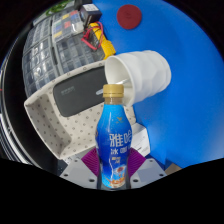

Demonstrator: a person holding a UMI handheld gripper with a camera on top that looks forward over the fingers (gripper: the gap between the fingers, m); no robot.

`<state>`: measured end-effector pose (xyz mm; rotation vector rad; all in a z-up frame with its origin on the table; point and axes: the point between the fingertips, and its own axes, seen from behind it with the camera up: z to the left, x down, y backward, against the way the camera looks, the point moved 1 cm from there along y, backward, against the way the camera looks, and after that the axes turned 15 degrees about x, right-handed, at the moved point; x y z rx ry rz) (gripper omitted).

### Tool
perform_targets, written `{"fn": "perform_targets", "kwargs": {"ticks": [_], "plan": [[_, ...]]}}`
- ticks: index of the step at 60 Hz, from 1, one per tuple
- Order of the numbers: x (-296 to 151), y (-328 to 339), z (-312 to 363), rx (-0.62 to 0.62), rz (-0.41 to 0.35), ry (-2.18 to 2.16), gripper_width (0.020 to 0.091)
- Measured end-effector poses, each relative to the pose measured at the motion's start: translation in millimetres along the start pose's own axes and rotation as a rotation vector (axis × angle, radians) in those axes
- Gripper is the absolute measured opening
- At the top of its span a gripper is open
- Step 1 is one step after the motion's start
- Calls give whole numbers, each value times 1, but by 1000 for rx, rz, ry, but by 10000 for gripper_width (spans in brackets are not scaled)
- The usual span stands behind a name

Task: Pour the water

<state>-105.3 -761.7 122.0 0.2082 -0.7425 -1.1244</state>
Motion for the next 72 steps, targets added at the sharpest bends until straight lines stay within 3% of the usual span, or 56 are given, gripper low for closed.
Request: {"fn": "perform_targets", "kwargs": {"ticks": [8,14,28,37,45,68,72], "plan": [[-2,14,11,23,-45,199,324],[-14,41,32,36,-157,506,326],[-106,121,117,54,-675,1175,329],[-161,144,141,105,-870,1379,329],[-205,138,125,167,-915,1528,328],[-291,79,27,331,-827,1730,330],[-287,80,30,252,-853,1720,331]]}}
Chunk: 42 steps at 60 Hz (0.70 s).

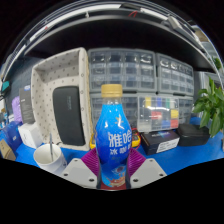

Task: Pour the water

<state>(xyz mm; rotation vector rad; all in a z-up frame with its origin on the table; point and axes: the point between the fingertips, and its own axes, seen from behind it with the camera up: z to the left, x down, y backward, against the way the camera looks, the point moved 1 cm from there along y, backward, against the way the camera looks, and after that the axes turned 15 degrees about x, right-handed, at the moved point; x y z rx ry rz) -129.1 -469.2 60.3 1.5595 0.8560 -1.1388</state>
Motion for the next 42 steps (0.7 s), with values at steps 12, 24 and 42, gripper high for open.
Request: {"fn": "perform_targets", "kwargs": {"ticks": [12,24,42], "plan": [[-1,2,-1,-6,-34,-6,429],[17,6,-4,40,35,30,797],[50,112,-8,79,135,50,783]]}}
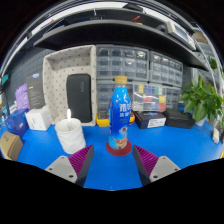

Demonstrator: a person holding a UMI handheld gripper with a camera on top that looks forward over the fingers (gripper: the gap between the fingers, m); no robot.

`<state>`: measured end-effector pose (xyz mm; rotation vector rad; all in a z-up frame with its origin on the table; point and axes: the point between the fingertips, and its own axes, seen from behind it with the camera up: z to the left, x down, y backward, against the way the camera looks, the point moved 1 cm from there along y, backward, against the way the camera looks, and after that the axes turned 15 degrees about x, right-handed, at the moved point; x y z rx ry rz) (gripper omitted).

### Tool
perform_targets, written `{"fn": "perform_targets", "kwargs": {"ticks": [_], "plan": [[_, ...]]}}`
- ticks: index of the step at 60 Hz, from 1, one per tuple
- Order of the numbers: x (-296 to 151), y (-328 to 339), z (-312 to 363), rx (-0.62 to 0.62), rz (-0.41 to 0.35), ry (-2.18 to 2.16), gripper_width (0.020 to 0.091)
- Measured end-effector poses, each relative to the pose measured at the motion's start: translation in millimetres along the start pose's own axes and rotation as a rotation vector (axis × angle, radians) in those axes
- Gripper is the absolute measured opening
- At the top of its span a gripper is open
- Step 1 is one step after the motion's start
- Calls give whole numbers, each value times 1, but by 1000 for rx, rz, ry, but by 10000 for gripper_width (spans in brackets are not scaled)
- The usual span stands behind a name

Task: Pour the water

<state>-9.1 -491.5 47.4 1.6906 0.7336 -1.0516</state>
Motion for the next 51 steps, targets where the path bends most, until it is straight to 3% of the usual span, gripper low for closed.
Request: {"fn": "perform_targets", "kwargs": {"ticks": [9,25,51], "plan": [[-29,64,1,17,6,-43,787],[-100,148,11,-10,-75,-51,787],[-119,194,3,13,-105,-54,792]]}}
